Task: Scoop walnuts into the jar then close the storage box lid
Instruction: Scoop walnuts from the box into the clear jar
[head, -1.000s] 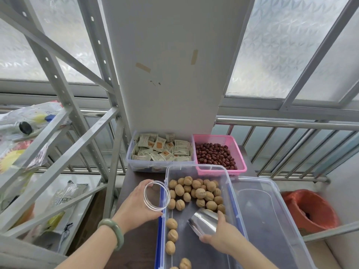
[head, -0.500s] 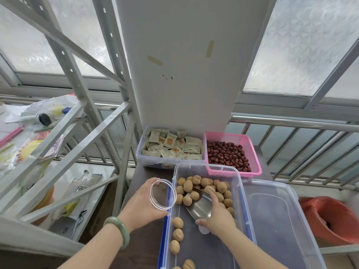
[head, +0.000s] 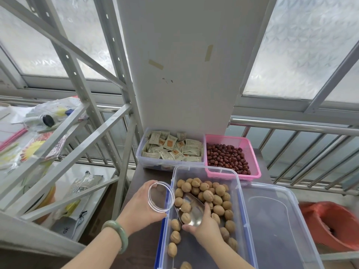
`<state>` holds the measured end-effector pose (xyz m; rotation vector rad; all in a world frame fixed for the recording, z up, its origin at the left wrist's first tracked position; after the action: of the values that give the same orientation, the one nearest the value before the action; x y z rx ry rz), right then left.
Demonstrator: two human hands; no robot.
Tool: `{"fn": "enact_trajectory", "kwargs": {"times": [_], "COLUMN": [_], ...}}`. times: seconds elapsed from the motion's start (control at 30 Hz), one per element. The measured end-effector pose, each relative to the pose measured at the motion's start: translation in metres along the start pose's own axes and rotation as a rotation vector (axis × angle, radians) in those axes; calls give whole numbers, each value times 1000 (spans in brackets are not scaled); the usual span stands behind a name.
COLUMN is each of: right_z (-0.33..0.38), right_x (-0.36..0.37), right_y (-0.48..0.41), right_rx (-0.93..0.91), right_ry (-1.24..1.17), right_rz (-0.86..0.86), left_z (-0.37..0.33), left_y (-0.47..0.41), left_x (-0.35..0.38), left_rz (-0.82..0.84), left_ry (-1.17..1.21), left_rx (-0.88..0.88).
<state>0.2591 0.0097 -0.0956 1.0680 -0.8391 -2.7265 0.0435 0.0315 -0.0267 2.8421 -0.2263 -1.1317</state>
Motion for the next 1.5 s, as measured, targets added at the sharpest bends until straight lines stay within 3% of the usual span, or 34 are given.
{"fn": "enact_trajectory", "kwargs": {"times": [0.4, 0.77, 1.0, 1.23, 1.5], "right_z": [-3, 10, 41, 90, 124], "right_x": [-11, -61, -112, -130, -124], "right_y": [1, 14, 30, 62, 74], "right_rx": [-75, -219, -347, -406, -454], "right_ry": [-164, -83, 133, 653, 1006], "right_rz": [-79, -63, -21, 88, -17], "left_z": [-1, 5, -4, -6, -5], "left_y": [0, -1, 4, 8, 8], "left_x": [-2, -2, -6, -6, -8], "left_rz": [18, 19, 4, 16, 38], "left_ry": [-13, -17, -20, -55, -101], "left_rx": [7, 14, 54, 83, 118]}}
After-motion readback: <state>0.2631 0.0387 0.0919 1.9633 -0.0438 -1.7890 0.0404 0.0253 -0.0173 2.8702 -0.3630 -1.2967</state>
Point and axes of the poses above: each hand's wrist, its own y-axis away from the middle knuckle, its own x-axis out of the palm, z = x × y, the point moved 2 cm from there along -y, towards the middle knuckle, and after that the axes turned 2 degrees about -y, right-handed, at the moved point
